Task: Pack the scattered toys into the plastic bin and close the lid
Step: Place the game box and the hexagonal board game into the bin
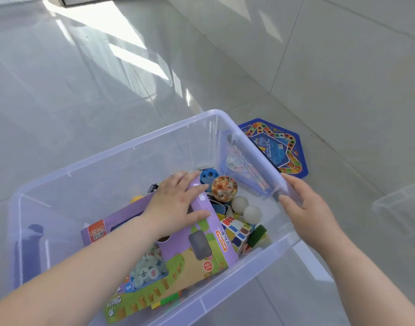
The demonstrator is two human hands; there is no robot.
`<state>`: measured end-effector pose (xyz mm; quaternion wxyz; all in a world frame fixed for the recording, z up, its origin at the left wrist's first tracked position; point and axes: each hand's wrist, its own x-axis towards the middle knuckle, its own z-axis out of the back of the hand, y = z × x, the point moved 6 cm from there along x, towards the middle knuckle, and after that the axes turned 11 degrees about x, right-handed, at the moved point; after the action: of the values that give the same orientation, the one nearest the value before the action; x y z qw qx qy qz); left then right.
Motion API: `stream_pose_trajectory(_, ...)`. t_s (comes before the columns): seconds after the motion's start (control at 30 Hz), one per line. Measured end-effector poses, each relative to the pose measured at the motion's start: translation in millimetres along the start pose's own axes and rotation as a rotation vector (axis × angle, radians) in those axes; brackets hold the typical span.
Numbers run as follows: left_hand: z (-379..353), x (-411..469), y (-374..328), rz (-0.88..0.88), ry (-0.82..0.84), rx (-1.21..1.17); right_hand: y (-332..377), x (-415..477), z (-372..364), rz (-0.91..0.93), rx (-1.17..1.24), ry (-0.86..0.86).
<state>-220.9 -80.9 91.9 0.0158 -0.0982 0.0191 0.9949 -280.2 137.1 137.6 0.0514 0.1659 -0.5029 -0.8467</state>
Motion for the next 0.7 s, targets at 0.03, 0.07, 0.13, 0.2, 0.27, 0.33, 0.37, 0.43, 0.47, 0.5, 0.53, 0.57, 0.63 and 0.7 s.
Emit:
stream_pose_trajectory(0.03,-5,2,0,-0.016,-0.029,0.042,-1,-1,0,-0.001,0.019,0.000)
stream_pose_trajectory(0.07,-10,1,3,-0.009,-0.043,0.061,-1,-1,0,-0.004,0.042,0.002)
stream_pose_trajectory(0.13,-11,2,5,0.010,-0.096,0.072,-3,-1,1,-0.020,0.117,0.023)
stream_pose_trajectory(0.2,8,5,0,-0.031,-0.289,-0.004,-6,0,4,-0.046,0.240,0.064)
stream_pose_trajectory(0.27,46,20,-6,-0.074,-0.492,-0.103,-14,6,11,-0.122,0.402,0.052)
stream_pose_trajectory(0.33,80,40,-17,-0.114,-0.659,-0.119,-34,18,20,-0.202,0.552,-0.076)
stream_pose_trajectory(0.37,93,52,-27,-0.138,-0.690,-0.129,-50,26,25,-0.245,0.590,-0.156)
stream_pose_trajectory(0.43,106,78,-53,-0.198,-0.633,-0.164,-82,41,26,-0.358,0.625,-0.255)
stream_pose_trajectory(0.47,105,92,-66,-0.207,-0.554,-0.195,-101,48,23,-0.432,0.629,-0.268)
stream_pose_trajectory(0.5,98,103,-77,-0.200,-0.444,-0.213,-120,56,21,-0.500,0.614,-0.267)
stream_pose_trajectory(0.53,88,111,-84,-0.199,-0.381,-0.198,-136,62,19,-0.551,0.589,-0.268)
stream_pose_trajectory(0.57,81,116,-87,-0.206,-0.388,-0.193,-151,70,19,-0.580,0.556,-0.272)
stream_pose_trajectory(0.63,78,117,-85,-0.197,-0.460,-0.248,-164,84,20,-0.593,0.459,-0.273)
stream_pose_trajectory(0.7,74,117,-81,-0.185,-0.505,-0.260,-165,103,26,-0.547,0.351,-0.291)
